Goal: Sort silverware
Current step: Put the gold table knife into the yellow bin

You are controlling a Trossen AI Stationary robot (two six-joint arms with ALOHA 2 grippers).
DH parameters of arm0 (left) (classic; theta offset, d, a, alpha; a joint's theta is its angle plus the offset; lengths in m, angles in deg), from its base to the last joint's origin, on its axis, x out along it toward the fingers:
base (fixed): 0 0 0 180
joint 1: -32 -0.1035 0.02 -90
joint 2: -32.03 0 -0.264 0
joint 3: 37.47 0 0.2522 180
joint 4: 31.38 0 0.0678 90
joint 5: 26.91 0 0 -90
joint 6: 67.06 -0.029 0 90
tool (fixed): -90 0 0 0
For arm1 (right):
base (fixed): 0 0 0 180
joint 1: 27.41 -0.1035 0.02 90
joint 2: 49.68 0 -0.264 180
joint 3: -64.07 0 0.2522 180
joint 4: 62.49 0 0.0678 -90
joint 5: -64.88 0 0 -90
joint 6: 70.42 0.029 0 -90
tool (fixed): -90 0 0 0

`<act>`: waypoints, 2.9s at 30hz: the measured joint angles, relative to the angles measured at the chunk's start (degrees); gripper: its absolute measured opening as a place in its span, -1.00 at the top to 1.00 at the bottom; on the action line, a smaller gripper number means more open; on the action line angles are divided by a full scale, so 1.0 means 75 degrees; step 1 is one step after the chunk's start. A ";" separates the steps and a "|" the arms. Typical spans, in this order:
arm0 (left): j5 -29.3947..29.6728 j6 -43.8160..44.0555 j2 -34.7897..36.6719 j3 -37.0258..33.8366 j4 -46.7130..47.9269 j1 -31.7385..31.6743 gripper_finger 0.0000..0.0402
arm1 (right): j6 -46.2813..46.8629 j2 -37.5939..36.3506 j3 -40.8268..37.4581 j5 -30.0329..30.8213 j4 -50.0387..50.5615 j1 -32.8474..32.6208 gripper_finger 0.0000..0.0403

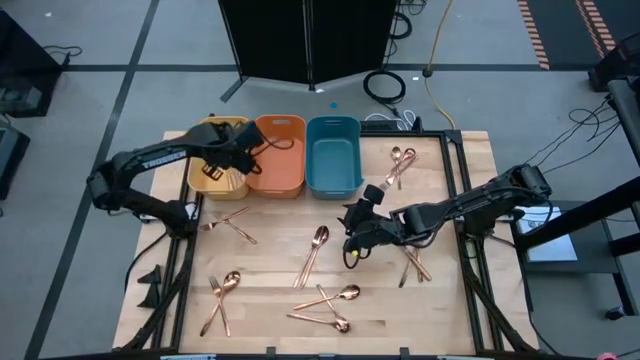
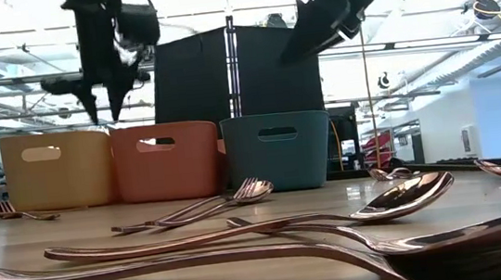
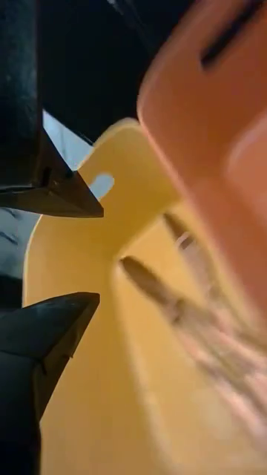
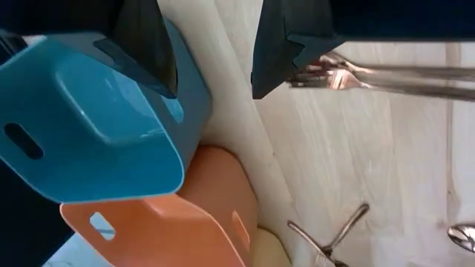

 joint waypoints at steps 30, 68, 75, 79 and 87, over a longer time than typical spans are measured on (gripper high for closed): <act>-0.3418 0.7957 -0.1119 -0.0364 -0.7393 0.5327 0.14 | 0.4725 -0.0386 0.0000 -0.2326 0.5494 -0.1674 0.18; -0.4906 0.3976 -1.0426 0.9368 -0.7297 0.4789 0.14 | 1.2293 -0.1165 -0.0353 -0.1378 0.7737 -0.6127 0.18; -0.5037 0.4024 -1.0491 0.9426 -0.7087 0.4602 0.14 | 1.2463 -0.1164 -0.0353 -0.1369 0.7736 -0.6154 0.18; -0.4696 0.4002 -1.0287 0.9421 -0.6961 0.4640 0.14 | 1.2521 -0.1163 -0.0353 -0.1278 0.7743 -0.6154 0.18; -0.4477 0.4430 -0.8646 0.9463 -0.5417 0.4463 0.14 | 1.2521 -0.1163 -0.0353 -0.1000 0.8361 -0.6154 0.18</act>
